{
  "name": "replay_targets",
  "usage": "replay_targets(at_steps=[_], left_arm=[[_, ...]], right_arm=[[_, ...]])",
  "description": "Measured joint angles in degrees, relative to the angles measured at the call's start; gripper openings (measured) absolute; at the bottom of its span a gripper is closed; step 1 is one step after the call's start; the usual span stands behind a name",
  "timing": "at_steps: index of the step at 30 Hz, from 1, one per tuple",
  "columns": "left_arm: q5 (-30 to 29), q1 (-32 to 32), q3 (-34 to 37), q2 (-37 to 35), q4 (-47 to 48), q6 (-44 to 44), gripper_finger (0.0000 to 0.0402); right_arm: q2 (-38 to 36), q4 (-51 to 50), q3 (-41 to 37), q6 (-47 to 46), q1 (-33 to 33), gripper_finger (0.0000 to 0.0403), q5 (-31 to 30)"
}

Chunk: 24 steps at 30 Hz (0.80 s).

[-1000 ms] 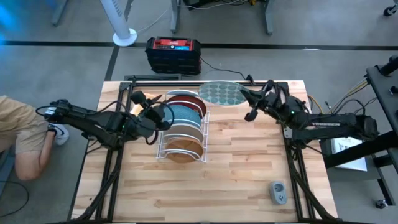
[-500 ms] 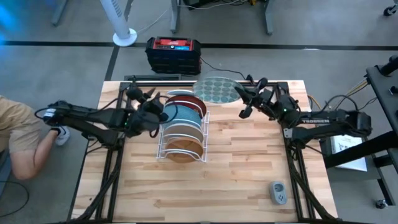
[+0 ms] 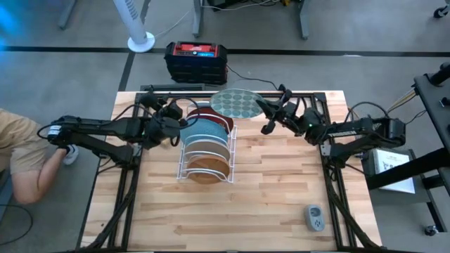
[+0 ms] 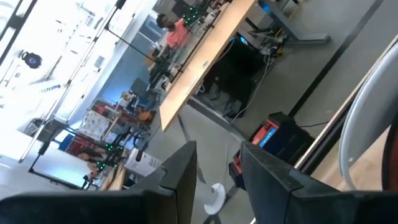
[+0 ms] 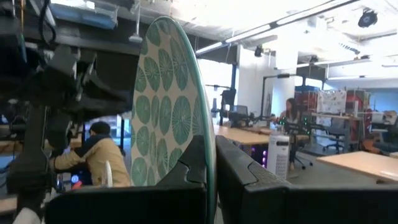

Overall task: Sort dishes
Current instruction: Put the green plate into the dishwasher rack

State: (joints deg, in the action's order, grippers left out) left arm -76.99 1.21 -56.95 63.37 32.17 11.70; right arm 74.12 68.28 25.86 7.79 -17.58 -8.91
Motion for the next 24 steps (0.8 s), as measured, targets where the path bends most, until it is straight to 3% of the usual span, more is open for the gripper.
replay_targets(at_steps=[24], left_arm=[[0.04, -0.08, 0.0, 0.0, -0.01, -1.06, 0.0113]], right_arm=[[7.13, -0.24, 2.69, -2.67, 0.07, 0.0, -0.06]])
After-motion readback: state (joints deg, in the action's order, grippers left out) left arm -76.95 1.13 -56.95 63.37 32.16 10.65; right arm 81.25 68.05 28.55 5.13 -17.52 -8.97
